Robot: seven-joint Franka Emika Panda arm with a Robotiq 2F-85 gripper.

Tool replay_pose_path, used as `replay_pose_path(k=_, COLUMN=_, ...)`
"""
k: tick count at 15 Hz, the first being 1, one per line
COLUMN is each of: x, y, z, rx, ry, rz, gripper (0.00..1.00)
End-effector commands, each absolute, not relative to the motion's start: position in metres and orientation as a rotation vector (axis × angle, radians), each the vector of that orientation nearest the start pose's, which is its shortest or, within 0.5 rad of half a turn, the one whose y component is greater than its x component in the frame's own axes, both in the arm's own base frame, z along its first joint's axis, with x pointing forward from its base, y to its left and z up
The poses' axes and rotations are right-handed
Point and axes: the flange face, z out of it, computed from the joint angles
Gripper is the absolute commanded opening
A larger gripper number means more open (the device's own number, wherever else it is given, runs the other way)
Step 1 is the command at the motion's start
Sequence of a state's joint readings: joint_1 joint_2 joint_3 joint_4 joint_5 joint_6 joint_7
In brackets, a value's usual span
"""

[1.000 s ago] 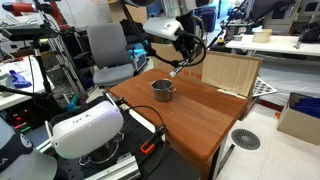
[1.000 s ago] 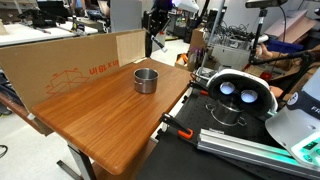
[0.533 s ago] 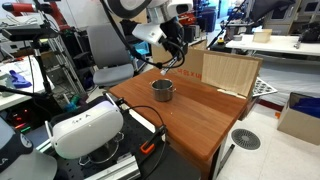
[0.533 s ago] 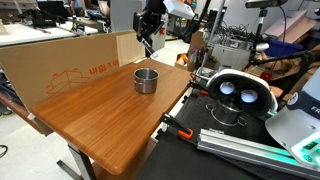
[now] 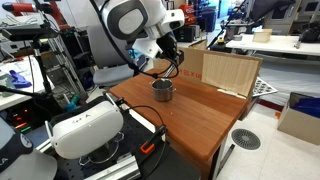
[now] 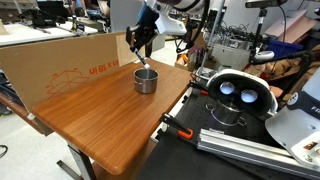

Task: Pick the marker and put it in the pot

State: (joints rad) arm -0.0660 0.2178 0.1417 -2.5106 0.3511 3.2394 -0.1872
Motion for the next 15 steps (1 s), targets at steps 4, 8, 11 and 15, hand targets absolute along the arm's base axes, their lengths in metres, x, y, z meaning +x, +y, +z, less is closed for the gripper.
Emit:
replay_pose_path(k=4, x=0.495, y=0.011, z=0.197, rx=-3.030, ry=0.086, rz=-0.786, gripper=0.06)
replay_pose_path(k=8, x=0.494, y=0.016, z=0.187, rx=-3.047, ry=0.022, rz=-0.779, gripper=0.06)
replay_pose_path(k=11, x=0.496, y=0.013, z=0.188, rx=-3.059, ry=0.033, rz=-0.730, gripper=0.57)
replay_pose_path(k=15, x=0.498, y=0.012, z=0.188, rx=-3.056, ry=0.049, rz=-0.708, gripper=0.86)
